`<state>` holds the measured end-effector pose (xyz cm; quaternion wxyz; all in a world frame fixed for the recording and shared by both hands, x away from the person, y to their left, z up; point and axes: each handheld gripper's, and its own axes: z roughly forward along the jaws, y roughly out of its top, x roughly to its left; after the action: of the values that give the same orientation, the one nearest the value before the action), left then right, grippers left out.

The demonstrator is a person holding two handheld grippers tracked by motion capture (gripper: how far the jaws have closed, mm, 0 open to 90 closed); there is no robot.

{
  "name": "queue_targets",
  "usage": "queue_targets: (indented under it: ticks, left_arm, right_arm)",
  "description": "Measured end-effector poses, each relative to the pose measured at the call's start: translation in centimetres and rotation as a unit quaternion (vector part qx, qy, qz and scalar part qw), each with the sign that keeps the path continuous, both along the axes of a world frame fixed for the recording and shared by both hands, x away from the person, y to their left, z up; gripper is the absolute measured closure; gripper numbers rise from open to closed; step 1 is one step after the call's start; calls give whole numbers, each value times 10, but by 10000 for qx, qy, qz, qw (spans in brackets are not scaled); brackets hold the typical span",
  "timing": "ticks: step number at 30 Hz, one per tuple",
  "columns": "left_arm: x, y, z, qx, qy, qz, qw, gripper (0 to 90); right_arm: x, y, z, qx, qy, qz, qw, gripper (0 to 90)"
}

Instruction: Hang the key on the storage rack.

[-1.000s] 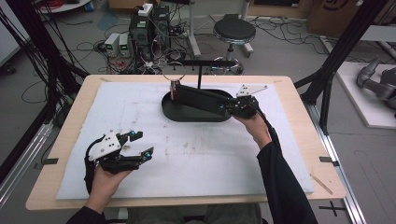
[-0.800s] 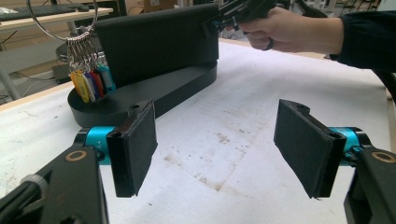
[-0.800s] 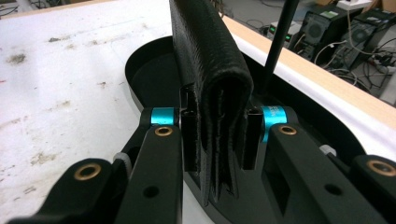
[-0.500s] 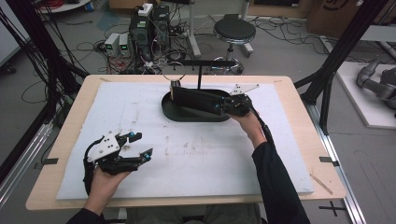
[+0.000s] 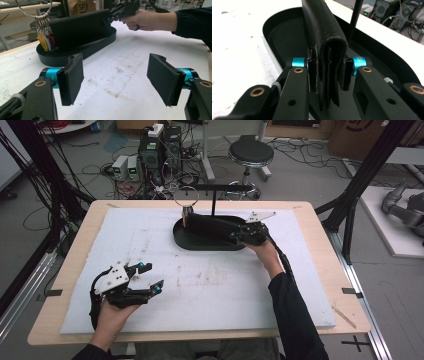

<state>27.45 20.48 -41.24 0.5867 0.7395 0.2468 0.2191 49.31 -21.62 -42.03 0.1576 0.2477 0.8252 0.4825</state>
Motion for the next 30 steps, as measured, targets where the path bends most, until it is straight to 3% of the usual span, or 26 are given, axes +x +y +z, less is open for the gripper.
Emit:
queue_targets:
  ticks: [10,15,19,24,30]
  left_arm:
    - [0,-2,-1,54,9,-46,10000,295]
    - [2,-3,-2,72,31,-43,10000,295]
    - [4,-1,-3,90,49,0,9999,295]
    - [9,0,-3,84,76,94,9999,296]
    - [15,1,-4,99,113,204,9997,295]
  right_arm:
    - [1,-2,-3,-174,251,-185,9994,703]
    - [-1,-2,0,-109,200,-257,9994,643]
    - [-5,-2,6,-187,110,-364,9991,540]
    - [-14,-13,21,-41,201,-579,9981,409]
    - [-39,-40,43,373,22,-691,9969,365]
